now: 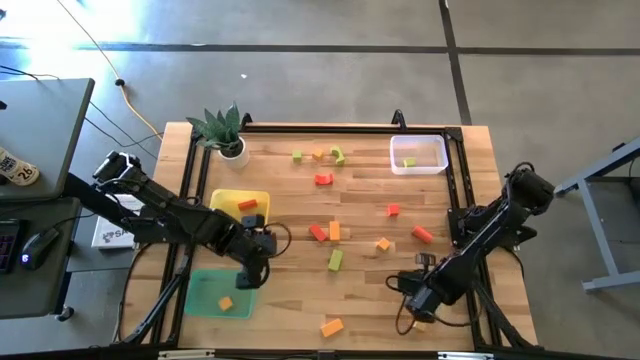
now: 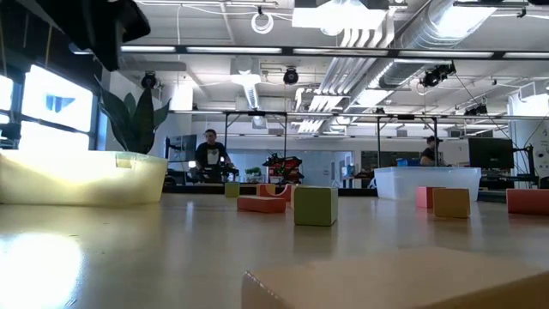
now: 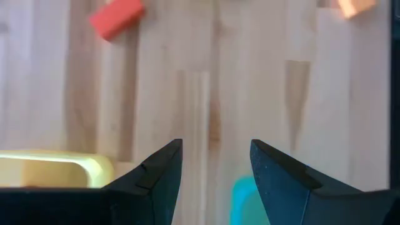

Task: Sort & place blocks by color
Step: Put the green block into the white bin

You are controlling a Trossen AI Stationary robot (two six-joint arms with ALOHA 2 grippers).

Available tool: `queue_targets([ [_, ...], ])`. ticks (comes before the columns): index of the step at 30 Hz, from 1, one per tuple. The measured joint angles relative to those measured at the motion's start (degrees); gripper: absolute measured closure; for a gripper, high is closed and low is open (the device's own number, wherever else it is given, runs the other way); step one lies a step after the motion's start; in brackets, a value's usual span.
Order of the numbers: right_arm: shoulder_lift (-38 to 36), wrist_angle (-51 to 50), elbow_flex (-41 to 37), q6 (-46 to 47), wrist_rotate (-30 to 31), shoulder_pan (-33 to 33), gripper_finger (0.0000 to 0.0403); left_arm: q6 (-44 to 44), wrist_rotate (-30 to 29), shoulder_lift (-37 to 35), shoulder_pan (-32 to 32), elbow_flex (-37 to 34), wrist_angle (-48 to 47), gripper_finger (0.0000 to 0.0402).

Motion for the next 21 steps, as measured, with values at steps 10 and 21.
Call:
queue_targets([
  [10, 0.0, -11.3, 9.9, -0.1, 9.4, -12.7, 0.0308, 11.2, -3.8, 0.0, 9.3, 0.0, 2.4, 0.0227],
  [21, -0.1, -19.4, 18.9, -4.4, 11.3, -33.8, 0.0308, 25.7, -4.6, 0.0, 19.0, 0.0, 14.7, 0.0227],
])
